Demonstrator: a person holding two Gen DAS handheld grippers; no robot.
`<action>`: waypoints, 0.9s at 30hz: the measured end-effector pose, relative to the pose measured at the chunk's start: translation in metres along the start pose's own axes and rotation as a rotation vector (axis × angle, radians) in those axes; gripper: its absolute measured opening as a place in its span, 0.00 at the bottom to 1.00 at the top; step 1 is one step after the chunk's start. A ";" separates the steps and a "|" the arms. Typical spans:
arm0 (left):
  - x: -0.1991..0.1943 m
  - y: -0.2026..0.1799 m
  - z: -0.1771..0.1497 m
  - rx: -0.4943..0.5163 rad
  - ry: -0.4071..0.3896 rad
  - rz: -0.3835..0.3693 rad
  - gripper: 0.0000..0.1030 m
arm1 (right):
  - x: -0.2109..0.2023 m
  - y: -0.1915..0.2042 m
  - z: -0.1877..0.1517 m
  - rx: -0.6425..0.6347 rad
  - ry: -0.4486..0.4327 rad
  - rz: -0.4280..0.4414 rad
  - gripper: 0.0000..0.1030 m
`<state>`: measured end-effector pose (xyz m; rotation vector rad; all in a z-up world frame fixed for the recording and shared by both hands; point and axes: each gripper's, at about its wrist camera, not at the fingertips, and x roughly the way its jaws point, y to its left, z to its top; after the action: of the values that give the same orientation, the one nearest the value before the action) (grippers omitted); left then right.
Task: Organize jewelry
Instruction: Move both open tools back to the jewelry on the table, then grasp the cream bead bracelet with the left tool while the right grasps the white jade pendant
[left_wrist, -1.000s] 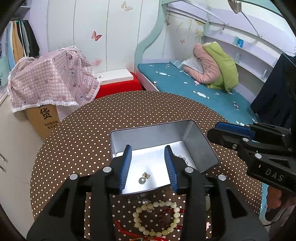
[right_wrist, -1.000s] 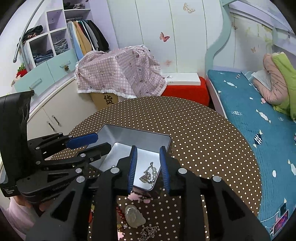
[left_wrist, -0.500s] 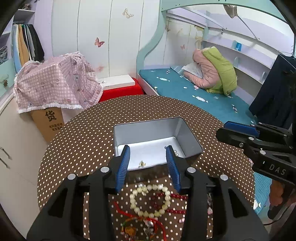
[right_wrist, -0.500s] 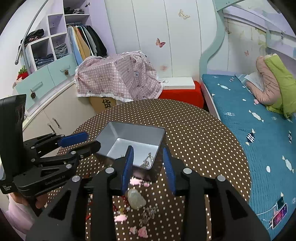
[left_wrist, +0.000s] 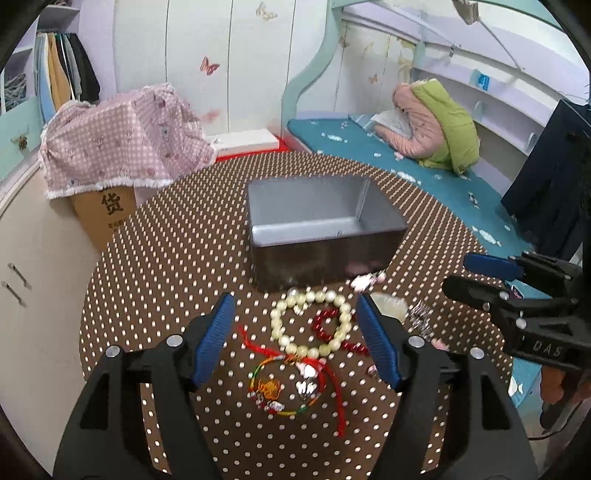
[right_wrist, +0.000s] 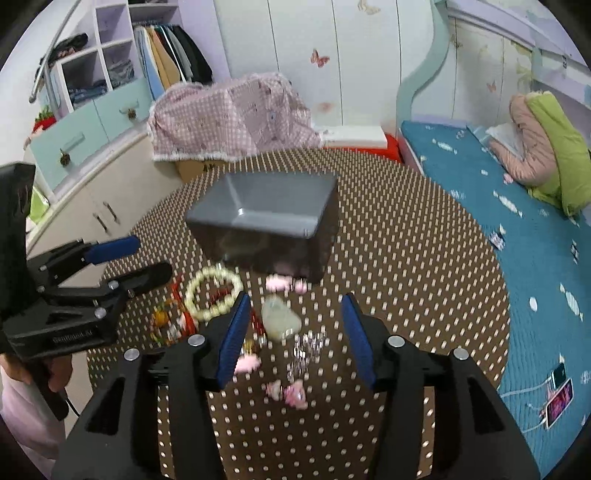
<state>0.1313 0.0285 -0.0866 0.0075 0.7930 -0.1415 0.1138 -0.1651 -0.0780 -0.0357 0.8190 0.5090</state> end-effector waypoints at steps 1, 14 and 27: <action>0.005 0.002 -0.002 -0.007 0.015 0.003 0.67 | 0.003 0.000 -0.001 0.003 0.011 0.000 0.48; 0.064 0.026 -0.008 -0.118 0.157 0.045 0.47 | 0.032 0.005 -0.013 -0.009 0.092 -0.011 0.48; 0.082 0.007 -0.003 0.022 0.201 0.147 0.32 | 0.050 0.006 -0.010 -0.024 0.124 -0.039 0.48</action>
<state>0.1864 0.0255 -0.1472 0.1025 0.9883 -0.0098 0.1328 -0.1413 -0.1196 -0.1060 0.9316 0.4830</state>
